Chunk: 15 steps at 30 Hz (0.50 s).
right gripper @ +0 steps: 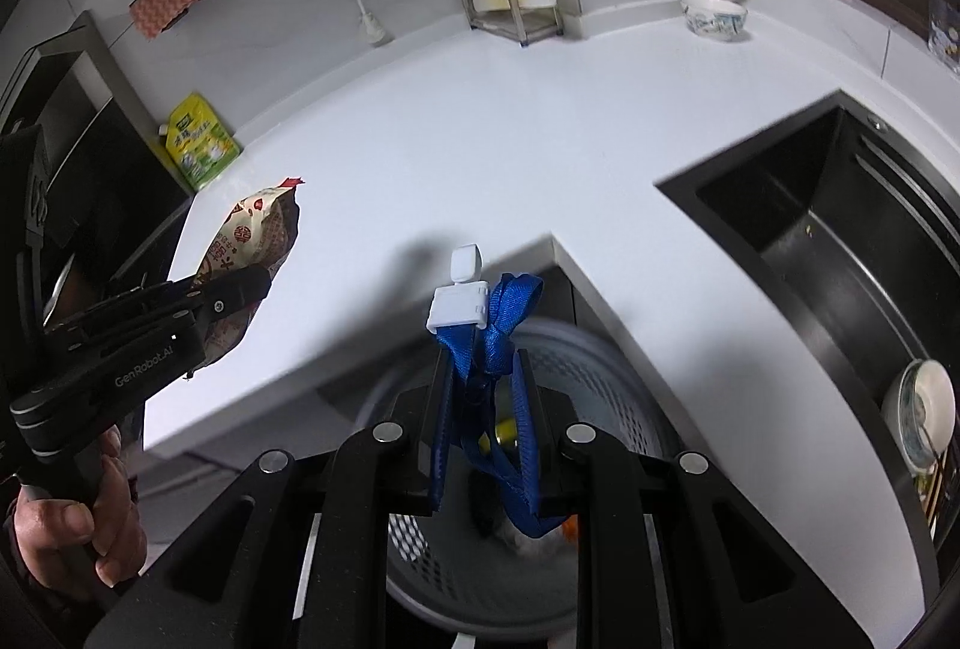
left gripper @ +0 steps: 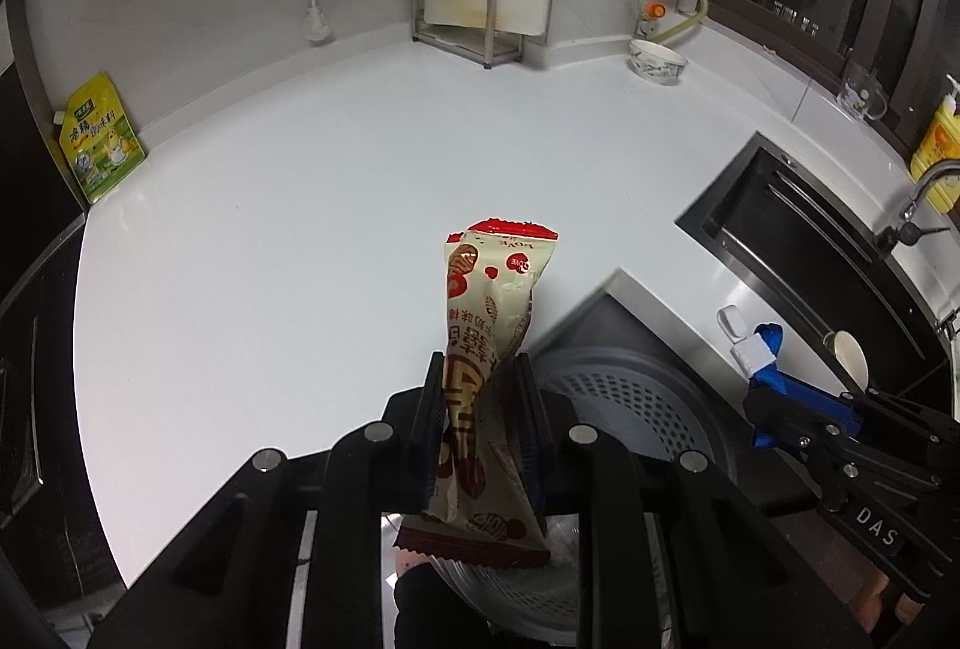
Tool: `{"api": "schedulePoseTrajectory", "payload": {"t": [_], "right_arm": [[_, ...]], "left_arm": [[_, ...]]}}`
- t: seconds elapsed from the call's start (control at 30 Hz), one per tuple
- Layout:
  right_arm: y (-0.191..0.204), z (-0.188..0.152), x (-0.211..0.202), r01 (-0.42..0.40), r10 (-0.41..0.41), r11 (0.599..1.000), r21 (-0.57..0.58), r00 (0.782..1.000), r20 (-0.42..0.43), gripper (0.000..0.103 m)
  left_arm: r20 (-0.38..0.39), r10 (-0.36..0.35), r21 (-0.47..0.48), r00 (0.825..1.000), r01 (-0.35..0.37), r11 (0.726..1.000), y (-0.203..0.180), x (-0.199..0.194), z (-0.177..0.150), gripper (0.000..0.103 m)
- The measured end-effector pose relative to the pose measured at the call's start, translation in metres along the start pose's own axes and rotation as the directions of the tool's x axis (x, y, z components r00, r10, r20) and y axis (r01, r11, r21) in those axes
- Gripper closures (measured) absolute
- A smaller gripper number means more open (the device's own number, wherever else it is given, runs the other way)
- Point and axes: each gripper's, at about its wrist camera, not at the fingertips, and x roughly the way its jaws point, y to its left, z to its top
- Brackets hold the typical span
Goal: Collect trash
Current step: 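Carry strap and wrapper over the grey bin and open both tools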
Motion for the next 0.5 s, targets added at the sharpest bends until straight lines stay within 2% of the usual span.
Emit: {"api": "schedulePoseTrajectory", "payload": {"t": [0.23,0.5], "right_arm": [[-0.018,-0.029,-0.005,-0.028,0.028,0.999,0.031,0.999,-0.023,0.084],[-0.031,-0.046,0.011,-0.018,0.023,0.997,0.069,0.997,-0.075,0.084]], "left_arm": [[-0.043,0.004,0.021,0.999,-0.003,1.0,-0.024,0.003,-0.022,0.081],[-0.104,-0.021,0.043,0.994,0.025,0.999,-0.037,0.025,-0.039,0.081]]}}
